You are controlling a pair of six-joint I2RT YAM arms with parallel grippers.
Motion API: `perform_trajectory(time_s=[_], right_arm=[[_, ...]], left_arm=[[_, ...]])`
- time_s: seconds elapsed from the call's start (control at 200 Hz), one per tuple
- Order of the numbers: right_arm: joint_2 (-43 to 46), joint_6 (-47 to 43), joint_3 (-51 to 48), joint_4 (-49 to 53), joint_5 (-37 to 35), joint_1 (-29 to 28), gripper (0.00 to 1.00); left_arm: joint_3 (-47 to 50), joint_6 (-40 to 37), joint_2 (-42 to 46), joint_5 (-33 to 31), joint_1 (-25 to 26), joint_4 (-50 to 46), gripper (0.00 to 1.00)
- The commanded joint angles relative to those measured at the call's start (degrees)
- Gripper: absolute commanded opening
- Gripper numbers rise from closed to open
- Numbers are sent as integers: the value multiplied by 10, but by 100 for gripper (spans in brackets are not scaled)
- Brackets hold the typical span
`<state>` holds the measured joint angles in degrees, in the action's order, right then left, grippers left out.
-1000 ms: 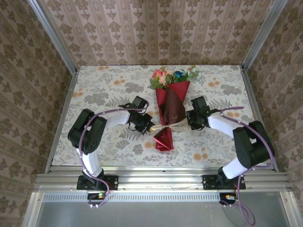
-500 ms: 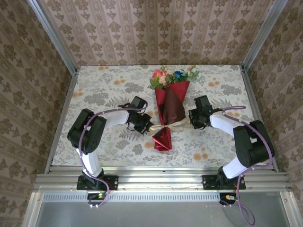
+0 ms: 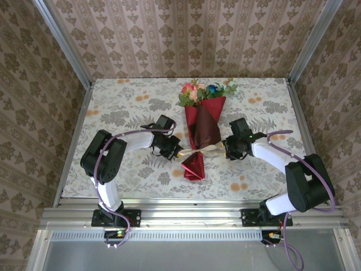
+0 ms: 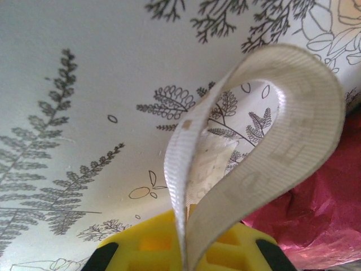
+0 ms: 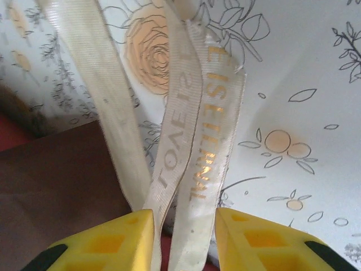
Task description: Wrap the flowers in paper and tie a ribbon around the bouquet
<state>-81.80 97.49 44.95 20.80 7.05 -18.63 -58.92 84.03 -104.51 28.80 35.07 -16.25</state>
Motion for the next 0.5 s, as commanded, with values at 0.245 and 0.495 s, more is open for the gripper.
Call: perform_trajectory(time_s=[0.245,0.495], right_arm=[[-61,16,86,-15,-61,26,37],[-124,8,100,-2,-51,36,42]], left_arm=[[-8,6,13,6,2,-9,0],[-16,4,9,6,4,-11,0]])
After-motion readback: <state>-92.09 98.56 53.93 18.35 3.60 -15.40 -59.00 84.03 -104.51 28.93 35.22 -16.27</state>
